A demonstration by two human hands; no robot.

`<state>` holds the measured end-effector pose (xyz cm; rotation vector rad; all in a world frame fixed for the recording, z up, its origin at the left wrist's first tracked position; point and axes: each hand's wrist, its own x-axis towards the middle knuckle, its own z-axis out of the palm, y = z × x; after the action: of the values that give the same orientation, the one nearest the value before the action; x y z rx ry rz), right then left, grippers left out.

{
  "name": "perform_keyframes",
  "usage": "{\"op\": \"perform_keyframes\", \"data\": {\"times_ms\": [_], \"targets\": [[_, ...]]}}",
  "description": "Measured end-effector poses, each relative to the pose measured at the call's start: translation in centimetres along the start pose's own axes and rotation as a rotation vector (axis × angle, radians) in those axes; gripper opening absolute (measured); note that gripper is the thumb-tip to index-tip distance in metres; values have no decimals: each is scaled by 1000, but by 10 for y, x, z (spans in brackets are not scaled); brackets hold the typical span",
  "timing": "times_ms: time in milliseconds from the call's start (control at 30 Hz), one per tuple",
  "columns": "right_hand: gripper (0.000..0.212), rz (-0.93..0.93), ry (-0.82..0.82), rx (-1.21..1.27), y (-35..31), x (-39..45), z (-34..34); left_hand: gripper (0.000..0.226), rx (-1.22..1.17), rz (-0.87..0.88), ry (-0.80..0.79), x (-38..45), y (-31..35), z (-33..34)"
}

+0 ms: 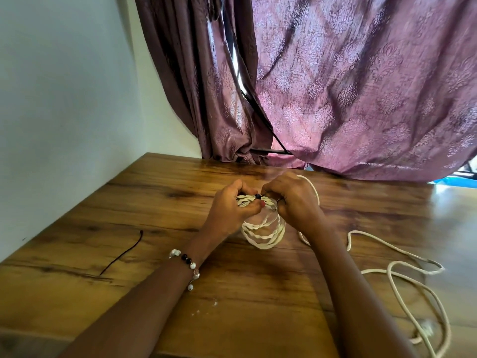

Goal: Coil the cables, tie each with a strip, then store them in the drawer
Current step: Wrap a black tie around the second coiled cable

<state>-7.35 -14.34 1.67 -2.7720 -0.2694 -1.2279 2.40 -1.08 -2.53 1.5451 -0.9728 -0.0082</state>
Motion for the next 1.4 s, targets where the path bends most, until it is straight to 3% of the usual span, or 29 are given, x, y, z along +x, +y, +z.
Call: {"op": "perform_keyframes", "data": {"times_ms": [233,367,500,667,733,867,933,1167,1267,1400], "targets": [[20,-118,9,-143,0,2,2,28,4,2,-25,-1,4,-2],[28,-95,-13,-63,1,2,2,27,19,4,-33,-2,3,-2],[20,-41,-1,32,5,2,3,28,36,19,-21,-2,1,-1],[61,299,-75,349,5,0,-2,39,48,25,-33,-1,0,-1],[58,403,-54,452,5,-1,1,39,28,10,-30,-1,-1,-2],[42,662,16,1035,5,-11,3,39,12,23,-22,-1,-2,-3],[40,752,36,1188,5,-14,4,39,13,23,-30,-2,1,-2],[31,810,55,1222,-4,-7,9,32,164,101,-12,-2,-4,0],[28,734,-31,1099,-12,-4,9,25,273,104,17,1,-13,0],[28,709,-18,962,-16,5,13,29,211,71,9,3,-16,-3]]}}
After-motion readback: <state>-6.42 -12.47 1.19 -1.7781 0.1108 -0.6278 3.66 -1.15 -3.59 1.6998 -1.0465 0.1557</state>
